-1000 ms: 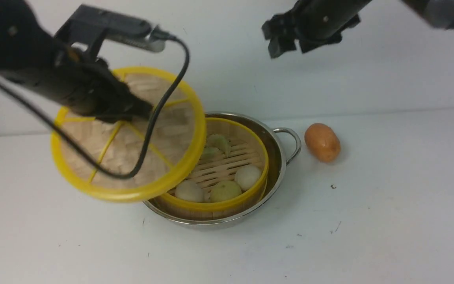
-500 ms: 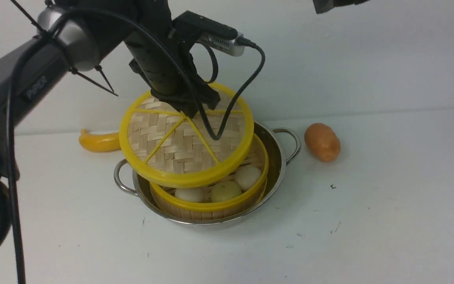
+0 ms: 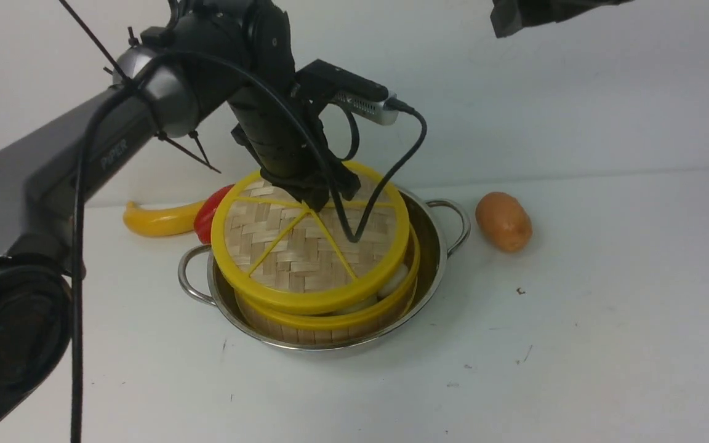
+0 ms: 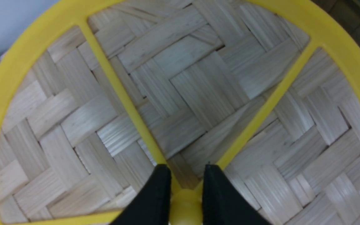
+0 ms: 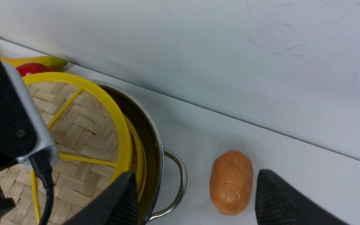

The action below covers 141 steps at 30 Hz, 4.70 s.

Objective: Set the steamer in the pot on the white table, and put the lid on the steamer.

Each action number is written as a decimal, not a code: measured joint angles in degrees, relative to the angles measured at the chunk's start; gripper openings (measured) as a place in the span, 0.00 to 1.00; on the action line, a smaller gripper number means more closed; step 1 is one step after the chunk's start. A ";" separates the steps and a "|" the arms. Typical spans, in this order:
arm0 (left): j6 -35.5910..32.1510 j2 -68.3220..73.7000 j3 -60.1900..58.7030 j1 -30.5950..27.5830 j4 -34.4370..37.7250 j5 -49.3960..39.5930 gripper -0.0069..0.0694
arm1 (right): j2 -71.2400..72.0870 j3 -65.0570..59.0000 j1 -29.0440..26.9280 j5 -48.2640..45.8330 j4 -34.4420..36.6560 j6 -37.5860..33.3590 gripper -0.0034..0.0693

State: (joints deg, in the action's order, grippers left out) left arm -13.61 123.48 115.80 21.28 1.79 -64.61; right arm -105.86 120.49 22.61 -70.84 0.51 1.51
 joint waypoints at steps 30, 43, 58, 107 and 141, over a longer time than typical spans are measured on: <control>-0.27 2.62 0.05 1.97 -2.37 1.44 0.25 | 2.78 0.00 0.00 0.05 -2.06 -1.06 0.72; -0.27 3.86 1.03 1.97 -2.42 1.16 0.25 | 6.07 0.00 0.00 0.05 -2.12 -1.07 0.72; -0.27 4.25 1.03 2.02 -2.58 2.83 0.62 | 12.76 -0.07 0.00 0.05 -2.92 -1.12 0.72; 13.61 -95.10 -86.06 0.57 -4.93 35.56 0.11 | 83.17 -98.42 0.00 43.18 1.07 10.78 0.08; 24.26 -123.33 -116.17 -19.99 -15.57 45.31 0.19 | 83.99 -98.98 -0.46 43.95 -4.99 8.03 0.19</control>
State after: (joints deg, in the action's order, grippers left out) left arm 10.65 0.15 -0.38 1.29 -13.78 -19.30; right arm -21.88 21.50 22.15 -26.89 -4.48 9.53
